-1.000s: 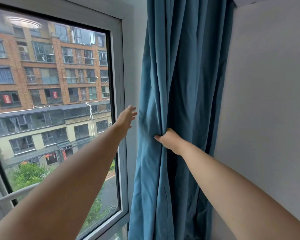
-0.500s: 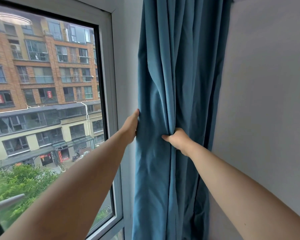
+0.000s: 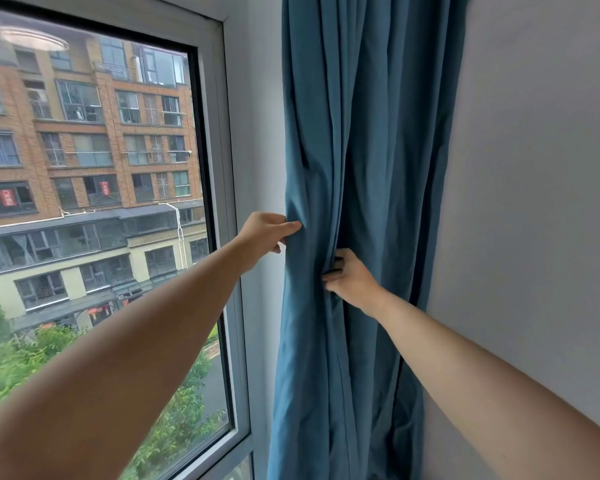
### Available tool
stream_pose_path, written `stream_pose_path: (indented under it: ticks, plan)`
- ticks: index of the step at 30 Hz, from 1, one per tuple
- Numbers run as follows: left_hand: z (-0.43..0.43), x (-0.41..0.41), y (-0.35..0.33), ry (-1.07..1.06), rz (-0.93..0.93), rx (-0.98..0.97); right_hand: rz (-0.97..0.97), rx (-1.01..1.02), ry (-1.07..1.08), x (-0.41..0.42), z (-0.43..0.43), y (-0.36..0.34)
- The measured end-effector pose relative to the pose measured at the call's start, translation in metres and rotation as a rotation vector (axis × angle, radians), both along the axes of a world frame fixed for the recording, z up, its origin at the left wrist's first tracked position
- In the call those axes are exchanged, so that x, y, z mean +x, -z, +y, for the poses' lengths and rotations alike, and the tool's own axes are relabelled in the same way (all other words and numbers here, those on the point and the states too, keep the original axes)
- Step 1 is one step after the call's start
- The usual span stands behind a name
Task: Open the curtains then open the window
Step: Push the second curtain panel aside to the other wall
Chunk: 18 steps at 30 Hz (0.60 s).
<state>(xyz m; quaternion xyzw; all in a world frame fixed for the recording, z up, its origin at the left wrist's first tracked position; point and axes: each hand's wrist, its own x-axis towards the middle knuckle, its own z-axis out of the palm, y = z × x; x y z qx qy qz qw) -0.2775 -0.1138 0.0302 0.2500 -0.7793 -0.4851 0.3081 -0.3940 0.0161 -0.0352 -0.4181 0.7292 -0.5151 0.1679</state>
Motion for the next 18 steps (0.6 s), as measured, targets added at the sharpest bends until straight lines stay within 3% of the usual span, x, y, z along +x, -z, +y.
stream_pose_path:
  ticks: [6,10,14,18]
  plan:
    - [0.007,0.002,-0.008,-0.002,-0.078,-0.064,0.045,0.031,-0.128,0.013,-0.003,0.004]
    - [0.005,-0.001,-0.013,-0.044,-0.131,-0.084,0.219,0.020,0.065,0.006,-0.015,0.006]
    - [0.003,-0.008,-0.014,-0.011,-0.069,0.063,0.370,0.051,0.227,0.000,-0.023,0.005]
    - [0.007,-0.023,-0.011,-0.013,0.004,0.120,0.676,0.132,0.291,-0.013,-0.026,0.008]
